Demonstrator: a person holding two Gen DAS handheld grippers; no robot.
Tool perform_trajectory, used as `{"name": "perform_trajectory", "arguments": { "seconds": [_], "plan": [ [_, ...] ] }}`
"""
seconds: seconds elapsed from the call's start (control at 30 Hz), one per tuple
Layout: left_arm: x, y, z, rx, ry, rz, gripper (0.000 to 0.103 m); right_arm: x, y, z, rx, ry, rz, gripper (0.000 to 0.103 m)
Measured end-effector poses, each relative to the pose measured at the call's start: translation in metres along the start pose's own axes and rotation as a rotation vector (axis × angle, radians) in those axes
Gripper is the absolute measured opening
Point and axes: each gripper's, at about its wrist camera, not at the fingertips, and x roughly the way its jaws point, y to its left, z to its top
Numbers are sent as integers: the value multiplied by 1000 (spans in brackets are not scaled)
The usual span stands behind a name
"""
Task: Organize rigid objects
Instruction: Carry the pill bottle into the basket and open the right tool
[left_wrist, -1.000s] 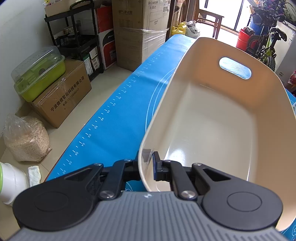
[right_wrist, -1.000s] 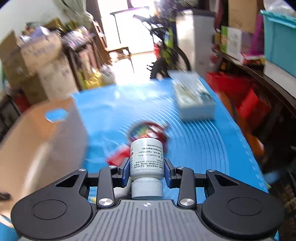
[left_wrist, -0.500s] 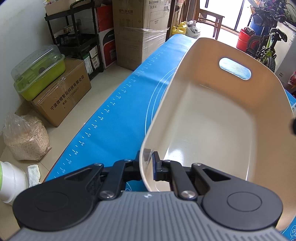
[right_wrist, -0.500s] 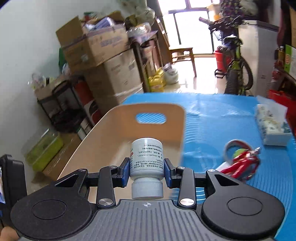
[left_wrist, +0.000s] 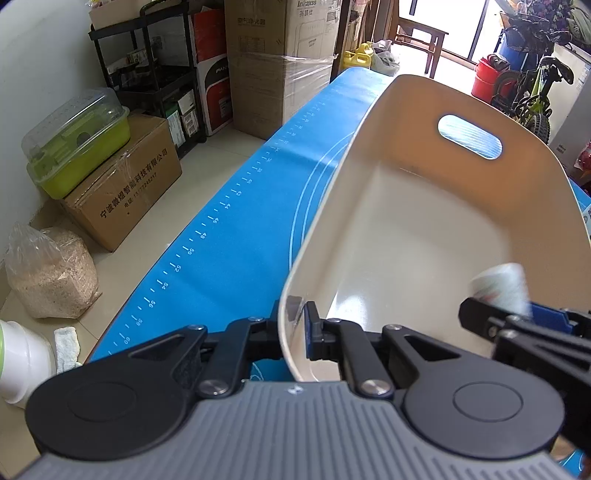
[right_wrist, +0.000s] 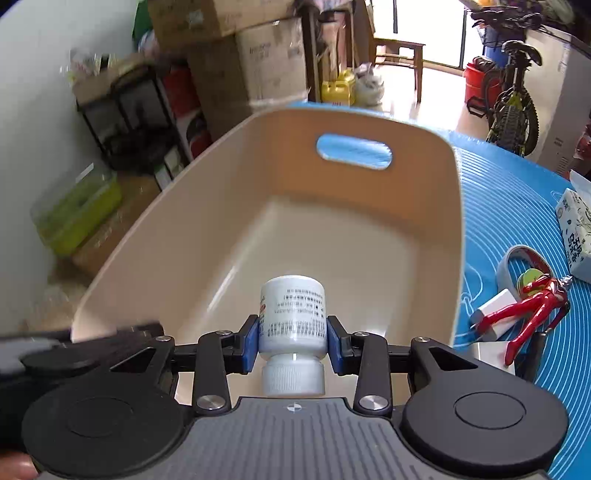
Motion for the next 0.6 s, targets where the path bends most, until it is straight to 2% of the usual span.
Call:
{"name": "perform_trajectory", "arguments": {
  "seconds": [0.17,0.23,0.33,0.47,0.6],
  "plan": [
    [0,-1,0,4,-2,1,12,-18,-5,6,29,-35,53,60],
    [0,0,0,-5,3,-2,12,-32,-14,8,76,-55,60,69],
    [0,2,2,-9,7,-6,12,-61,-26,11,115,-123,84,75],
    [0,3,2,-11,7,-10,12,-97,-50,12,137,-234,21,79],
    [0,3,2,-15,10,-12,12,-116,-86,1,183,-289,-76,81]
  ]
}}
